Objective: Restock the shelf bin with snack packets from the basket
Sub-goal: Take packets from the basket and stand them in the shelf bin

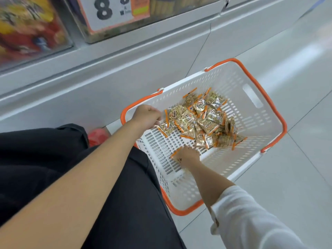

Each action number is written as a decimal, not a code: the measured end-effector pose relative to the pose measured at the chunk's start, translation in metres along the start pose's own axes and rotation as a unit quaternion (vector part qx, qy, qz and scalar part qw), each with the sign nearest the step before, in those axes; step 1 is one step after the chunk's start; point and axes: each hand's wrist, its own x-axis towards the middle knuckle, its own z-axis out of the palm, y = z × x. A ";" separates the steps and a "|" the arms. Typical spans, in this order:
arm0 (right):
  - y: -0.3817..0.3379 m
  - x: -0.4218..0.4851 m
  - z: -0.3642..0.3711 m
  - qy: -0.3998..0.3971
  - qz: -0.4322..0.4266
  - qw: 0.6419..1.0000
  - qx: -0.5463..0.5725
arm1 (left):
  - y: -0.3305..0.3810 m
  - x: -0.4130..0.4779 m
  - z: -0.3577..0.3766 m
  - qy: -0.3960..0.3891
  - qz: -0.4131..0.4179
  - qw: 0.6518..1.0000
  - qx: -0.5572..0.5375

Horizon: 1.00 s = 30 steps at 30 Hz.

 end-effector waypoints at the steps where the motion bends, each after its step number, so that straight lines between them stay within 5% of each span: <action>1: -0.001 -0.003 0.004 -0.009 0.008 1.000 0.016 | 0.000 0.000 0.000 0.002 0.000 1.000 0.002; 5: -0.008 -0.015 -0.029 0.030 0.004 0.972 0.235 | 0.000 -0.002 0.000 0.008 0.003 1.000 0.013; 8: -0.017 -0.038 -0.093 0.133 -0.051 0.895 0.423 | 0.000 -0.004 0.003 0.000 0.027 0.999 0.045; 12: -0.029 -0.081 -0.175 0.201 -0.171 0.800 0.539 | 0.016 -0.017 0.004 -0.039 0.063 0.997 0.010; 18: -0.030 -0.141 -0.252 0.210 -0.289 0.772 0.525 | 0.075 -0.053 -0.016 -0.017 0.174 0.984 -0.035; 23: -0.022 -0.192 -0.296 0.124 -0.315 0.794 0.504 | 0.127 -0.092 -0.047 -0.006 0.243 0.970 -0.018; 30: -0.023 -0.262 -0.364 0.179 -0.346 0.780 0.489 | 0.192 -0.160 -0.080 -0.008 0.323 0.946 -0.006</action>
